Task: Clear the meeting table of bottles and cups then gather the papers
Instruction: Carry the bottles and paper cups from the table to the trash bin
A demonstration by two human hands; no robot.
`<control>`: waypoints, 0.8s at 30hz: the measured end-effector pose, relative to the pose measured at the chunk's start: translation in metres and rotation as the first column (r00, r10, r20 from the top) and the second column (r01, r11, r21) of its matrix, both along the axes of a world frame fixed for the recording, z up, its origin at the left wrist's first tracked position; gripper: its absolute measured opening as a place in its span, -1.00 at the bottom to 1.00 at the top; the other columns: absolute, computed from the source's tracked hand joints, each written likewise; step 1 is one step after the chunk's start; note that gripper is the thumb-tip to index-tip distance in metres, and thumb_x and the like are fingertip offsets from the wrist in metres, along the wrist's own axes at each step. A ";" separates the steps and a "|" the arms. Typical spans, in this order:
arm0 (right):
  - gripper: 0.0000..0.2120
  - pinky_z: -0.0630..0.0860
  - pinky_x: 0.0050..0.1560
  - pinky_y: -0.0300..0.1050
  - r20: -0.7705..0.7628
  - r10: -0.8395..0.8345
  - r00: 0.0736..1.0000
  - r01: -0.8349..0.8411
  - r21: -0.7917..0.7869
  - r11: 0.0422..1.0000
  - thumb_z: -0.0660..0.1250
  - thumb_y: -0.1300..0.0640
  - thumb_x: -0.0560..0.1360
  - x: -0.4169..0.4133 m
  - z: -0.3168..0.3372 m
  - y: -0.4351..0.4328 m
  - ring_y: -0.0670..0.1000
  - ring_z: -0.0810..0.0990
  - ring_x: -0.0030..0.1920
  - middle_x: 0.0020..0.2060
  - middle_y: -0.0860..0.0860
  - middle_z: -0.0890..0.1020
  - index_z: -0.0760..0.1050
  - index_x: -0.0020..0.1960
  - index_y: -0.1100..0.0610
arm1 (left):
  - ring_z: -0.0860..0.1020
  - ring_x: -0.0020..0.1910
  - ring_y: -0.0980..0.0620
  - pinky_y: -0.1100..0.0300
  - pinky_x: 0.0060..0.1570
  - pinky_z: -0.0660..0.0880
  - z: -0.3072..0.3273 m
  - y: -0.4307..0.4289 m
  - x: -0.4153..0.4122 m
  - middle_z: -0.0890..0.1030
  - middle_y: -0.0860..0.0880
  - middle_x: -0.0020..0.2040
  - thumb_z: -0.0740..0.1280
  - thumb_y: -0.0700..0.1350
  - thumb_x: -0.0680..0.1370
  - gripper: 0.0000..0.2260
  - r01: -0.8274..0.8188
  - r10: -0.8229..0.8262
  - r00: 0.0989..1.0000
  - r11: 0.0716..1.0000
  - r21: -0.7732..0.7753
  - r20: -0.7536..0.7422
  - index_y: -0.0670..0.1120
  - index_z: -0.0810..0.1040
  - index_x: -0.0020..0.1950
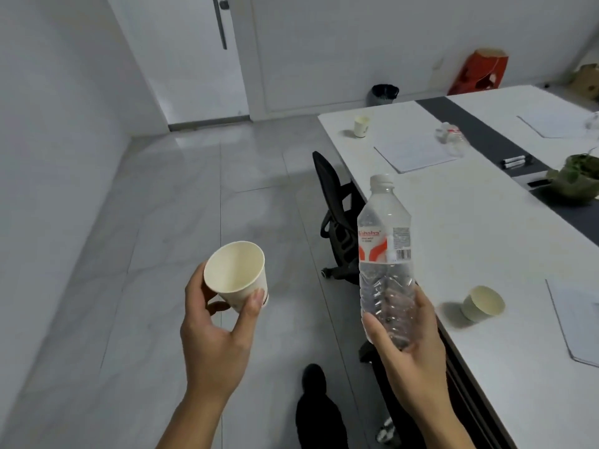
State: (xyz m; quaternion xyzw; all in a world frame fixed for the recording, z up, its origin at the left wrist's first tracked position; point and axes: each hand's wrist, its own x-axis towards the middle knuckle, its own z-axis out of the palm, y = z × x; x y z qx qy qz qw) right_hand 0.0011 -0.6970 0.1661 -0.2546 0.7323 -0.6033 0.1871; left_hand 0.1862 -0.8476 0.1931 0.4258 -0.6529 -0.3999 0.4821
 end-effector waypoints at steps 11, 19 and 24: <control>-0.31 0.63 0.12 0.08 0.049 0.145 0.988 -0.145 0.006 0.989 0.55 -0.07 0.40 -0.149 0.026 -0.338 -0.17 0.67 0.09 0.14 -0.25 0.63 0.31 0.43 -0.22 | 0.60 0.13 0.03 0.30 -0.05 0.57 0.044 -0.309 -0.105 0.53 0.22 0.24 0.46 0.23 0.28 -0.35 -0.086 0.086 0.996 0.996 -0.016 0.029 0.19 0.40 0.34; -0.33 0.62 0.10 -0.03 -0.047 0.282 0.958 -0.281 0.037 0.959 0.51 -0.05 0.44 -0.226 0.010 -0.594 -0.18 0.66 0.10 0.15 -0.30 0.61 0.29 0.46 -0.18 | 0.61 0.11 -0.02 0.13 0.02 0.58 0.003 -0.544 -0.174 0.55 0.20 0.26 0.52 0.22 0.28 -0.40 -0.191 0.193 0.981 0.981 0.045 -0.030 0.32 0.42 0.29; -0.36 0.57 0.12 -0.13 -0.056 0.202 0.978 -0.202 0.003 0.979 0.48 0.01 0.46 -0.292 0.022 -0.740 -0.21 0.64 0.12 0.16 -0.29 0.62 0.31 0.46 -0.20 | 0.59 0.14 -0.03 0.45 -0.05 0.49 0.017 -0.712 -0.255 0.54 0.24 0.23 0.54 -0.02 0.35 -0.41 -0.034 0.034 0.999 0.999 -0.006 -0.005 0.33 0.40 0.28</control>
